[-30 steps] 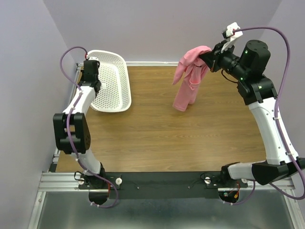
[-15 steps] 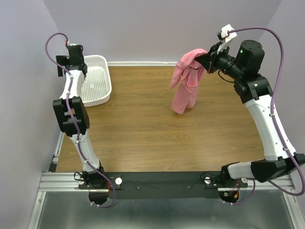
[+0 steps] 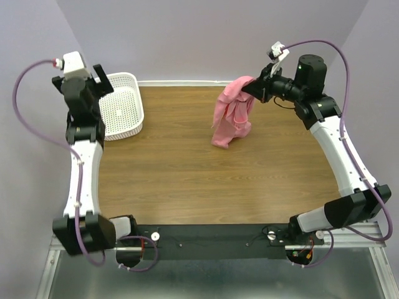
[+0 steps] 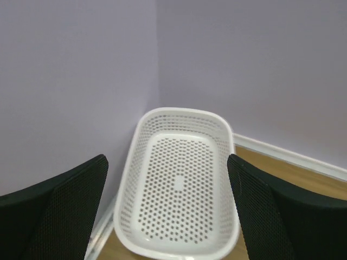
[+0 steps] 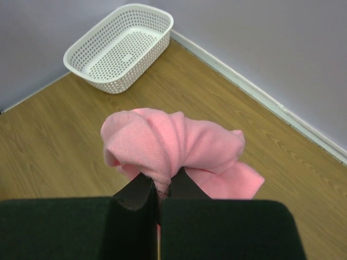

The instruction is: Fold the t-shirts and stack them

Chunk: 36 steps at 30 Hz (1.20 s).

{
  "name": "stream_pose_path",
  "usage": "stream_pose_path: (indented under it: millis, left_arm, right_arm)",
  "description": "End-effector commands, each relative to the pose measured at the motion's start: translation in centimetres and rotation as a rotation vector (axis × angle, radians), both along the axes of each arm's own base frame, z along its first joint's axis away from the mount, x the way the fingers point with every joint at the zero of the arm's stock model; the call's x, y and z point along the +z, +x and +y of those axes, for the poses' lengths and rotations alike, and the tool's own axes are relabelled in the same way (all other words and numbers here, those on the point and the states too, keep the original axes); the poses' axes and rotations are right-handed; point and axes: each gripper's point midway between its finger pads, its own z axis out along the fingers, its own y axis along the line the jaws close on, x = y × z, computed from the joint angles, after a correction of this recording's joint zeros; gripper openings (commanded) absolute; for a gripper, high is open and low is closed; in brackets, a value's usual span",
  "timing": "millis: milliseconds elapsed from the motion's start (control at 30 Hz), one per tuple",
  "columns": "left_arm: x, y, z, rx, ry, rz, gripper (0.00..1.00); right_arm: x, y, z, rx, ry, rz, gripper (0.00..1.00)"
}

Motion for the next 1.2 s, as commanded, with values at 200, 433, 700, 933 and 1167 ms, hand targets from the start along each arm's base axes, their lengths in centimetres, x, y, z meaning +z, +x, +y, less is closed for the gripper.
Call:
stream_pose_path:
  millis: [200,433,700,933,1167]
  left_arm:
    - [-6.7,-8.2,-15.1,-0.727,-0.214,-0.159,0.98]
    - [-9.9,-10.3,-23.7,-0.925,-0.245,-0.032,0.92]
    - [-20.7,-9.3,-36.9,-0.929,-0.309,0.326,0.82]
    - [-23.3,-5.3,-40.2,-0.944,-0.033,0.370,0.82]
    - [-23.5,-3.2,-42.7,-1.050,0.316,0.335,0.82]
  right_arm:
    - [-14.2,2.3,-1.6,-0.068,-0.191,0.214,1.00]
    - [-18.9,2.1,-6.7,-0.227,-0.272,0.276,1.00]
    - [-24.7,-2.0,-6.2,-0.051,-0.179,0.462,0.99]
    - [-28.7,-2.5,-5.8,0.006,-0.194,0.553,0.93]
    - [-30.6,-2.5,-6.0,0.000,-0.164,0.639,0.90]
